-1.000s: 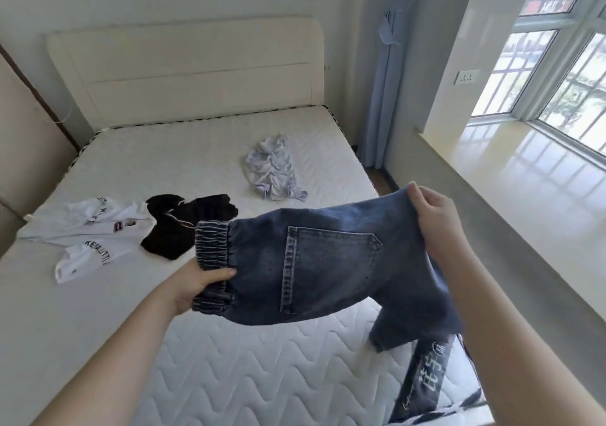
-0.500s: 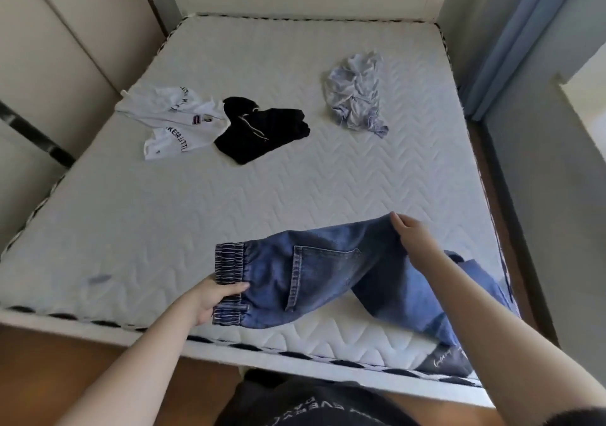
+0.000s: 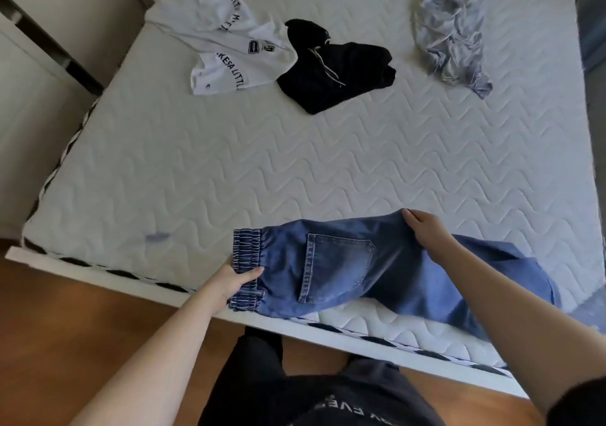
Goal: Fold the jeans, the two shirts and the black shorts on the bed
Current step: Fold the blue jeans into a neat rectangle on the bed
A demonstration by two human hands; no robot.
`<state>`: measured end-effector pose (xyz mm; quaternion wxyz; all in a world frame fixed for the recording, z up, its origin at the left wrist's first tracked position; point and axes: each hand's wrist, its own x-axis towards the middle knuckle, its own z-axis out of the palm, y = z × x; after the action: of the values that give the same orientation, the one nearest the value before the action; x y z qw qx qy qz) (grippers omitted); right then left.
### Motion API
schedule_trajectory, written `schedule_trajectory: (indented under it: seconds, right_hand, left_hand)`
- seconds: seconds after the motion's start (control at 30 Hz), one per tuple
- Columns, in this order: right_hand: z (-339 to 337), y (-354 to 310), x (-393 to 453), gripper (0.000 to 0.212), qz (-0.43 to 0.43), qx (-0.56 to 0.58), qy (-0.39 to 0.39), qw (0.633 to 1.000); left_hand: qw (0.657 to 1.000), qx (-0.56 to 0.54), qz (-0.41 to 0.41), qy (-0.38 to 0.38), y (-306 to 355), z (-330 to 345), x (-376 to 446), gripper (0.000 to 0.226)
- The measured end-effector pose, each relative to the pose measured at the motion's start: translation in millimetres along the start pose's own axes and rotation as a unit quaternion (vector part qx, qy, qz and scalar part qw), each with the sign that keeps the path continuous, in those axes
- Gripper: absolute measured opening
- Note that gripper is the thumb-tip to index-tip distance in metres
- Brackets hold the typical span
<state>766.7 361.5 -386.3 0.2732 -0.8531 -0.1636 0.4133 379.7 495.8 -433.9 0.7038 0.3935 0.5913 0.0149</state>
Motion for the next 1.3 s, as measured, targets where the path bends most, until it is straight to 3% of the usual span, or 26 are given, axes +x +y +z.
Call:
schedule_trajectory:
  seconds: [0.23, 0.47, 0.63, 0.73, 0.8, 0.93, 1.03, 1.2, 1.3]
  right_hand:
    - [140.8, -71.1, 59.2, 0.024, 0.012, -0.037, 0.003, 0.999]
    - [241.3, -124.9, 110.9, 0.023, -0.01, -0.091, -0.008, 0.996]
    - [275.1, -159.4, 140.6, 0.026, -0.024, -0.086, 0.001, 0.996]
    - [290.5, -160.9, 153.3, 0.042, 0.01, -0.042, 0.041, 0.998]
    - [307.9, -157.1, 151.5, 0.051, -0.011, -0.095, 0.045, 0.994]
    - [358.7, -147.4, 116.8, 0.06, -0.151, -0.29, -0.032, 0.944]
    - [391.3, -132.9, 97.2, 0.069, -0.232, -0.408, -0.123, 0.874]
    - [414.0, -105.6, 98.1, 0.072, -0.214, -0.524, -0.245, 0.788]
    - [406.8, -95.3, 104.2, 0.07, -0.215, -0.554, -0.25, 0.765]
  left_hand:
    - [0.999, 0.033, -0.005, -0.005, 16.1, -141.4, 76.5, 0.036]
    - [0.991, 0.124, 0.03, 0.05, 19.1, -245.3, 140.8, 0.064]
    - [0.972, 0.194, 0.104, 0.088, 47.1, -287.8, 181.8, 0.071]
    - [0.958, 0.221, 0.118, 0.142, 56.5, -291.5, 197.8, 0.076]
    - [0.949, 0.24, 0.121, 0.165, 46.7, -285.7, 203.4, 0.075]
    - [0.945, 0.218, 0.126, 0.207, 19.6, -272.5, 207.7, 0.057]
    - [0.942, 0.199, 0.094, 0.255, 5.6, -268.5, 207.4, 0.053]
    - [0.927, 0.243, 0.075, 0.275, -9.9, -272.0, 206.0, 0.059]
    - [0.88, 0.346, 0.113, 0.306, -12.1, -265.4, 202.4, 0.083]
